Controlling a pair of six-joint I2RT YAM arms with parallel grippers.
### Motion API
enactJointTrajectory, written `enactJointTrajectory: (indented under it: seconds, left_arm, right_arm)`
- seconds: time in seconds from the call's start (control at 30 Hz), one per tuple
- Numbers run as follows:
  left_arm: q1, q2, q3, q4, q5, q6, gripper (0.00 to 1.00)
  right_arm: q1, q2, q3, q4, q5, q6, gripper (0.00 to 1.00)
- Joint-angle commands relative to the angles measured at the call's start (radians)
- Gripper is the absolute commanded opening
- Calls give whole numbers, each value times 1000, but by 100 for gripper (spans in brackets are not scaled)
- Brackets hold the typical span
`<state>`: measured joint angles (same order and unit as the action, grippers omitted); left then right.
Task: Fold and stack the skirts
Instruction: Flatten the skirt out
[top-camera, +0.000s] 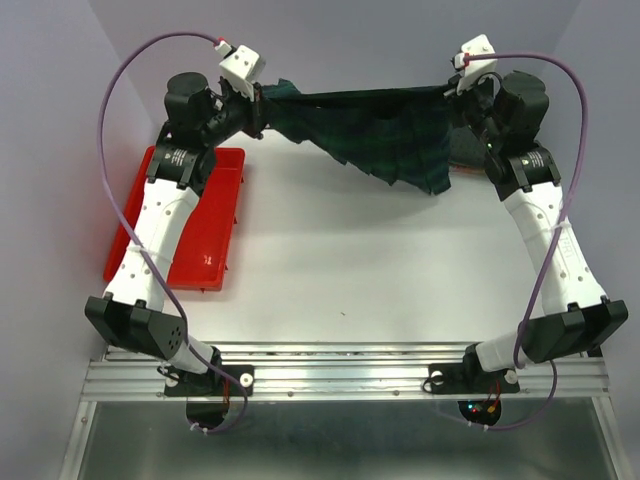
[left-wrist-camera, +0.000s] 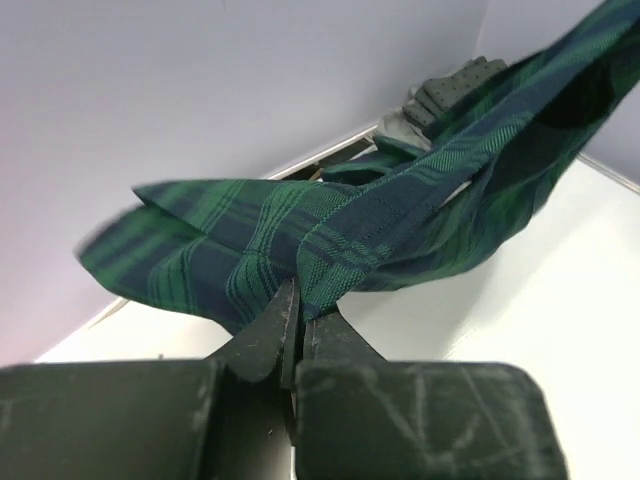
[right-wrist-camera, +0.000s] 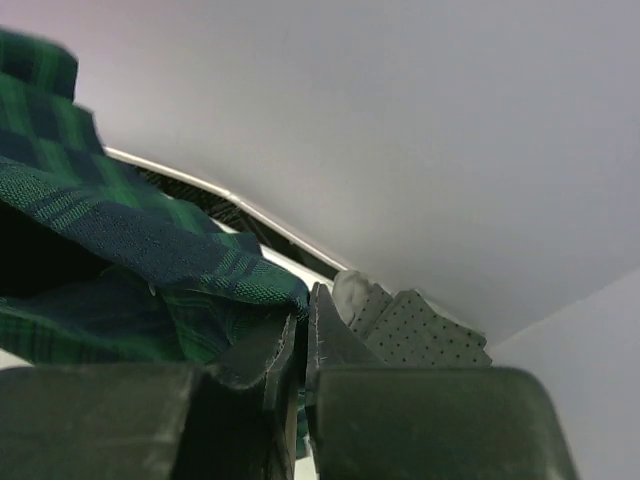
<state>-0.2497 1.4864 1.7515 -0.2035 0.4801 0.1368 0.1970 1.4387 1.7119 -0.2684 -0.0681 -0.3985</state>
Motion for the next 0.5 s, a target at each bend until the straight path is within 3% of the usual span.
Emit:
enactJointTrajectory:
  seconds: [0.0,0.23,0.47]
  left_arm:
    - [17,-94,-17,102,-28,86,0]
    - [17,-123,-24,72,18,118,0]
    - [17,-37,6,23,11,122,0]
  right_arm:
    - [-28,-55,6,112,86,-37,1]
    - [-28,-58,-5,139,123,-63,1]
    - [-28,17,0,173,122,-83,1]
